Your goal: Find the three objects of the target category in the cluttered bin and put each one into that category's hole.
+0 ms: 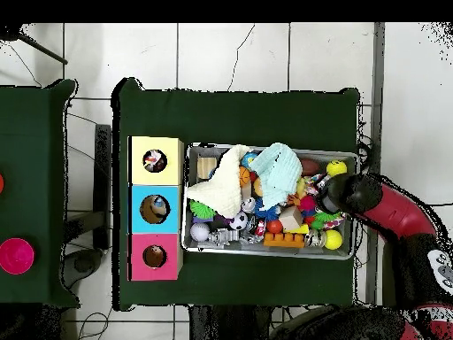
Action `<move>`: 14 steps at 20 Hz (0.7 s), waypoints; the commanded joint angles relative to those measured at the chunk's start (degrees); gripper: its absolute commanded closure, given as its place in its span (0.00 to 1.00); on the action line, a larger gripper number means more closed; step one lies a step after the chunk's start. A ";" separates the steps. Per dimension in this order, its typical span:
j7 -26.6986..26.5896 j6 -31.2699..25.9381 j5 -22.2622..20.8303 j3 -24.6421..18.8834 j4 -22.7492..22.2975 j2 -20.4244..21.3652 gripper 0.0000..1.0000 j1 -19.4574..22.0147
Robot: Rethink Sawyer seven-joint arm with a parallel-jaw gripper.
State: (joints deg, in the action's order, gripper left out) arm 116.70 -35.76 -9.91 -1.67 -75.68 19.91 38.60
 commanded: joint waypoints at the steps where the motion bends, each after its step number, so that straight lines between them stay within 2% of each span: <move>1: 6.67 9.29 -0.69 -0.26 2.99 -10.59 0.00 1.25; 5: 9.64 11.77 0.34 1.07 3.15 -11.50 0.00 -0.88; 14: 12.35 7.00 4.47 3.03 4.74 -9.73 0.00 -4.45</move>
State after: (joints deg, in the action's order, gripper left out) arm 116.70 -29.91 -8.99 1.21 -72.48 15.62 36.31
